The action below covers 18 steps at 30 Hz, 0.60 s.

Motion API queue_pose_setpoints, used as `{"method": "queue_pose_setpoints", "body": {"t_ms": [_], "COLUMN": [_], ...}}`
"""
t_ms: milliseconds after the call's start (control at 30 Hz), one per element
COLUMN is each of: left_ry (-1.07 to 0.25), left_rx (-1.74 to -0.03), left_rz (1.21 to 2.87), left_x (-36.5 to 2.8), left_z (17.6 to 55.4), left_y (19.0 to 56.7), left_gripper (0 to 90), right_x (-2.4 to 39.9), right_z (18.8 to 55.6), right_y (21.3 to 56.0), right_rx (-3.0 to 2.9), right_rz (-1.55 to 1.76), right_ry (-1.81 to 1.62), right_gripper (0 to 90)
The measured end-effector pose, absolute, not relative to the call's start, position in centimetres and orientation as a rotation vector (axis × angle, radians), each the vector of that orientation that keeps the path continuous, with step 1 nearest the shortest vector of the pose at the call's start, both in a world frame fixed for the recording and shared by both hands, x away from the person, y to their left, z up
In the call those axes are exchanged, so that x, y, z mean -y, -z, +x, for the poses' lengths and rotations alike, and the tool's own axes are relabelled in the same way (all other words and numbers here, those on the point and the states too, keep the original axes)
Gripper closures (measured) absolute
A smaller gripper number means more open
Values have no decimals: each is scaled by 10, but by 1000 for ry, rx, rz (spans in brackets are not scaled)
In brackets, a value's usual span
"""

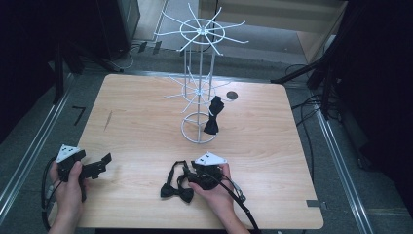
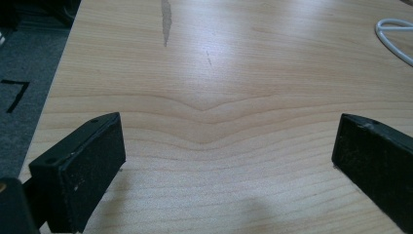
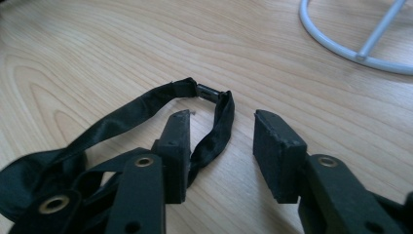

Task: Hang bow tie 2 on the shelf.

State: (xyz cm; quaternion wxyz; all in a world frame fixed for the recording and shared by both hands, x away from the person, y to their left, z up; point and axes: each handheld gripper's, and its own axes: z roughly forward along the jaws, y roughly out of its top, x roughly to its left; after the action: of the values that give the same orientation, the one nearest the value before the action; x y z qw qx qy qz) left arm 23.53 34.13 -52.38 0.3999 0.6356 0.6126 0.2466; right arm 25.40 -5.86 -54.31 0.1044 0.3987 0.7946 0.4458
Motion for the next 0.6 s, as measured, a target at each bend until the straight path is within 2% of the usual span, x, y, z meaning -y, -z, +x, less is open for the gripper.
{"method": "queue_pose_setpoints", "body": {"t_ms": [133,167,433,600], "left_ry": [-624,-623,-624,-621], "left_rx": [-1549,-1550,-1550,-1551], "left_rz": [1608,1608,1608,1606], "left_x": [-341,-341,-341,-342], "left_z": [235,235,235,235], "left_y": [524,524,524,524], "left_gripper": [0,0,0,0], "right_x": [60,60,66,71], "right_z": [255,255,255,254], "right_y": [543,544,544,543], "right_rx": [-2357,-2370,-2380,-2358], "right_rz": [1180,1168,1130,1118], "right_ry": [-1294,-1287,-1254,-1238], "right_gripper": [674,730,873,895]}}
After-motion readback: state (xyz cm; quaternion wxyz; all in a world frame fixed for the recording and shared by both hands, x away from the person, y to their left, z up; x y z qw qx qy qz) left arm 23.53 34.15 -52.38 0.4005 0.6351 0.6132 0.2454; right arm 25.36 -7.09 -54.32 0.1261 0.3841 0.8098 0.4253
